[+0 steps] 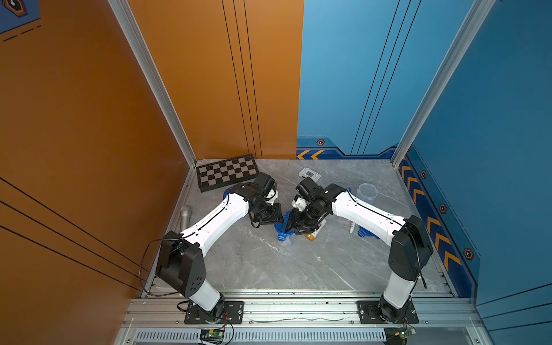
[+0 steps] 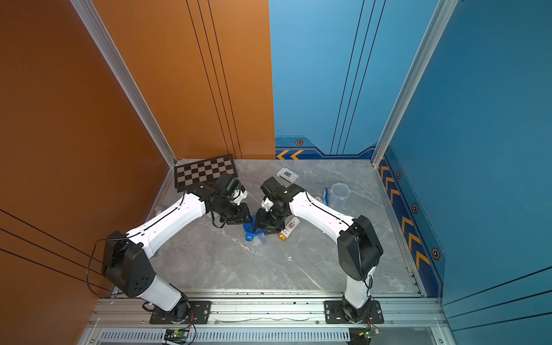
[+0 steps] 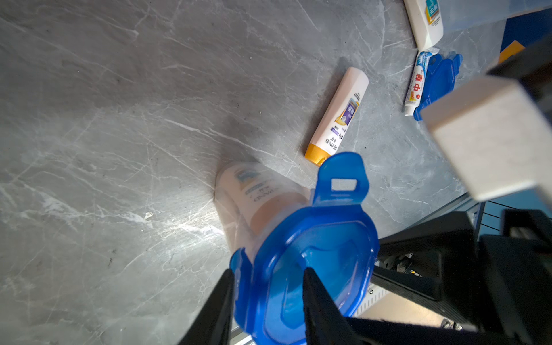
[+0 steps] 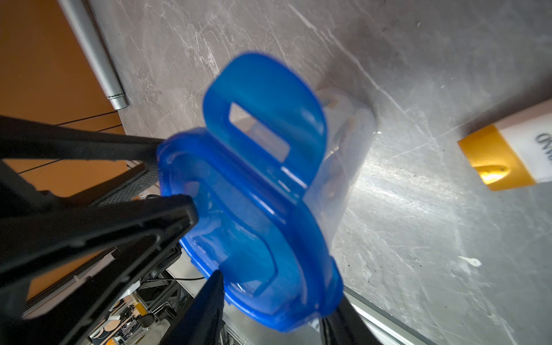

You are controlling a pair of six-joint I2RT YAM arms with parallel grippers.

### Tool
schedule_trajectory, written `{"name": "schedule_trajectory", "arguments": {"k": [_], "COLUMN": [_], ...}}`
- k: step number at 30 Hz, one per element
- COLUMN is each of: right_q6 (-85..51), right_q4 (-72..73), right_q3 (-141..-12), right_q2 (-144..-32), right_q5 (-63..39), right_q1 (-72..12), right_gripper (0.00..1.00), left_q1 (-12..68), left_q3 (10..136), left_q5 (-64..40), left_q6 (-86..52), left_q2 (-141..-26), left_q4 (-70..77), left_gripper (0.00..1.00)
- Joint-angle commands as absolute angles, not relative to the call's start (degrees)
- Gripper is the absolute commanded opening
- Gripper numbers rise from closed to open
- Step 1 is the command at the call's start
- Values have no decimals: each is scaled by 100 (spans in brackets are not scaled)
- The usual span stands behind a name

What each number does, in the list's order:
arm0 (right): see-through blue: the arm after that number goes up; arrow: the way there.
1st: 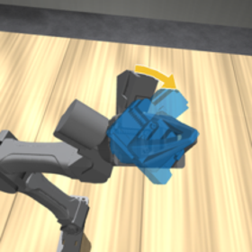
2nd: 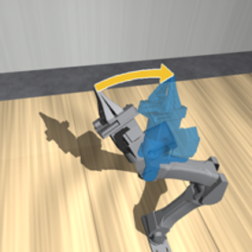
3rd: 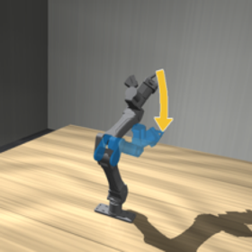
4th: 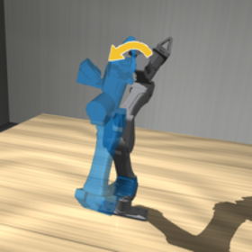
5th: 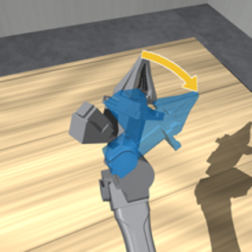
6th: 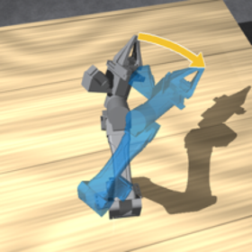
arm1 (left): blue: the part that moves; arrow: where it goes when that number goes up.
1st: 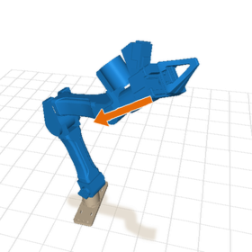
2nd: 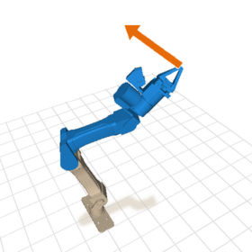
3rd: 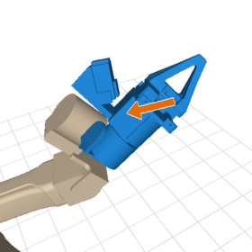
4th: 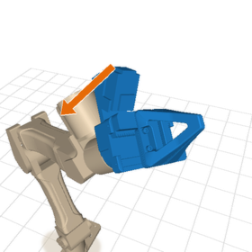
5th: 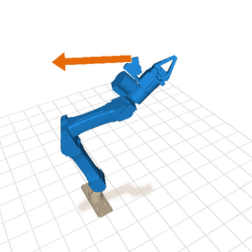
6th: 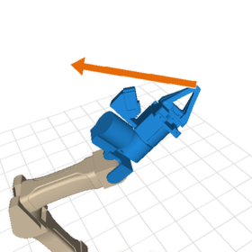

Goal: Pack away toiletry kits
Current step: Close the fastener on the container.

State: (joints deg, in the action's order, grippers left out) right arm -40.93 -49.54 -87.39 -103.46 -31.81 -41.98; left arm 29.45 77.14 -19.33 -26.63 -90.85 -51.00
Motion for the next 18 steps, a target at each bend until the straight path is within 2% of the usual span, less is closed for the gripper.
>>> {"name": "schedule_trajectory", "arguments": {"k": [1, 18], "right_q6": [-3896, -3788], "right_q4": [-3507, -3419], "right_q3": [-8600, -8849], "right_q2": [-10588, -10660], "right_q5": [-2491, -2282], "right_q1": [-4201, -4052], "right_gripper": [51, 51], "left_q1": [3129, 3116], "left_q3": [7286, 7294], "left_q5": [-2332, -2339], "left_q6": [-2698, -2834], "left_q2": [-9452, -9392], "left_q4": [-5628, -5626], "left_gripper": [38, 37]}}
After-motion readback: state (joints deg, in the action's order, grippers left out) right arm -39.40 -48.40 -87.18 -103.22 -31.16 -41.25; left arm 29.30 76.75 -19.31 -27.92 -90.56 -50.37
